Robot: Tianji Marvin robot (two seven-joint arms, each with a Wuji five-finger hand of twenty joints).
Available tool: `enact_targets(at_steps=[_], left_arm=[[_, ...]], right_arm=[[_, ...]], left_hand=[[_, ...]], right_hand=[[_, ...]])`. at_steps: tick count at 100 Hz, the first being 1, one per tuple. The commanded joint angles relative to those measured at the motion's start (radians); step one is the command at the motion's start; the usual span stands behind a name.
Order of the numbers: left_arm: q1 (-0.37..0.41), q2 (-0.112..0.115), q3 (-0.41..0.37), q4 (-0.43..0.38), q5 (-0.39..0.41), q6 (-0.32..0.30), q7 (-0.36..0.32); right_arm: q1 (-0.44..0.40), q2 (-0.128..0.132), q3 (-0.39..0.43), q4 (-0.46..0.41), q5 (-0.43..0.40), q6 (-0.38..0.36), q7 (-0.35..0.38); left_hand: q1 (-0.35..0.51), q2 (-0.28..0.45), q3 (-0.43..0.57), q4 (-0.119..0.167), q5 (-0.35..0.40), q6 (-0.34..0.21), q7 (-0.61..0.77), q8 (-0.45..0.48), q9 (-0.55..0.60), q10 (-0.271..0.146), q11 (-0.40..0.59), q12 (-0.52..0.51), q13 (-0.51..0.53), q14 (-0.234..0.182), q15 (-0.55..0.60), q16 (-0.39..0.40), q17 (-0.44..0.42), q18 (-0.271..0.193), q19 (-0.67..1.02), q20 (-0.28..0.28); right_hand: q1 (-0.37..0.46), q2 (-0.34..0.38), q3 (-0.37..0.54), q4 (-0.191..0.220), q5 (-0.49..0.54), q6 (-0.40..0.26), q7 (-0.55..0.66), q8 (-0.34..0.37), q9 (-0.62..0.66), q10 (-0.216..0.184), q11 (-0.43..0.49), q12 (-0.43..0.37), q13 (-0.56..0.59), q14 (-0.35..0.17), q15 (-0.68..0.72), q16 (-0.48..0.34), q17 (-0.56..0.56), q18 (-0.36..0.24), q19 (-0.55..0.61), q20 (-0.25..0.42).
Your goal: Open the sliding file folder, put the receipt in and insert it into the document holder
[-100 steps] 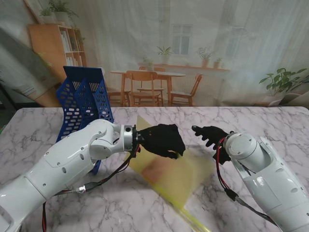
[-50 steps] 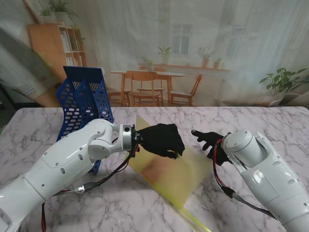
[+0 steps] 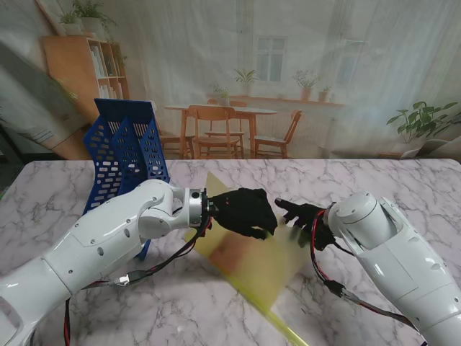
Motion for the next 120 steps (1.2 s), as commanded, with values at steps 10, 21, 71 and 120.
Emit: enact_targets(at_steps=[10,21,71,120], left_arm=[[-0.026,-0.016,0.032,0.032,-0.012,0.021,-0.008],[-0.042,-0.024,0.059,0.054,-0.028,0.036,-0.008],[-0.1,-0.047,0.134,0.108,-0.083,0.101,-0.034],[-0.139,-0.07,0.188,0.158,-0.12,0.146,-0.045]], right_arm=[[-0.027,0.004,0.017,-0.033,0.017,-0.024,0.032],[-0.048,0.008,0.037,-0.053,0.025,-0.046,0.048],[-0.18,0.006,0.178,-0.143,0.098,-0.112,0.053],[-0.219,0.023,0.229,-0.121,0.131,-0.243,0.151]], left_hand=[[0.118,0.158,0.154,0.073,0.175,-0.114,0.402,0.122,-0.021,-0.017,0.023,-0.004,-0.021,-0.007,0.026,0.001,-0.005,-0.018,-0.006,0.003],[0.118,0.158,0.154,0.073,0.174,-0.113,0.4,0.121,-0.023,-0.016,0.022,-0.005,-0.023,-0.006,0.025,0.0,-0.007,-0.016,-0.008,0.002],[0.118,0.154,0.16,0.076,0.152,-0.116,0.36,0.098,-0.038,-0.011,0.01,-0.007,-0.037,-0.005,0.014,-0.004,-0.013,-0.013,-0.014,0.002],[0.118,0.144,0.166,0.077,0.131,-0.113,0.302,0.05,-0.046,-0.004,-0.002,-0.007,-0.045,-0.001,0.007,0.001,-0.008,-0.015,-0.01,0.008]], right_hand=[[-0.027,0.04,-0.018,0.006,0.262,-0.134,0.108,0.033,-0.047,-0.021,0.001,0.069,-0.048,-0.011,0.053,0.004,-0.097,-0.046,0.007,0.009],[-0.037,0.052,-0.025,0.001,0.304,-0.148,0.085,0.094,-0.211,-0.044,-0.152,0.0,-0.256,-0.005,-0.086,-0.006,-0.274,-0.072,-0.109,-0.012],[-0.037,-0.124,-0.026,-0.002,0.025,-0.064,-0.109,0.141,-0.444,-0.082,-0.259,-0.146,-0.416,0.014,-0.452,-0.105,-0.439,-0.021,-0.334,-0.096],[0.167,-0.469,-0.013,-0.003,-0.072,-0.012,-0.129,0.114,-0.522,-0.082,-0.238,-0.148,-0.386,-0.04,-0.515,-0.131,-0.428,-0.038,-0.421,-0.122]])
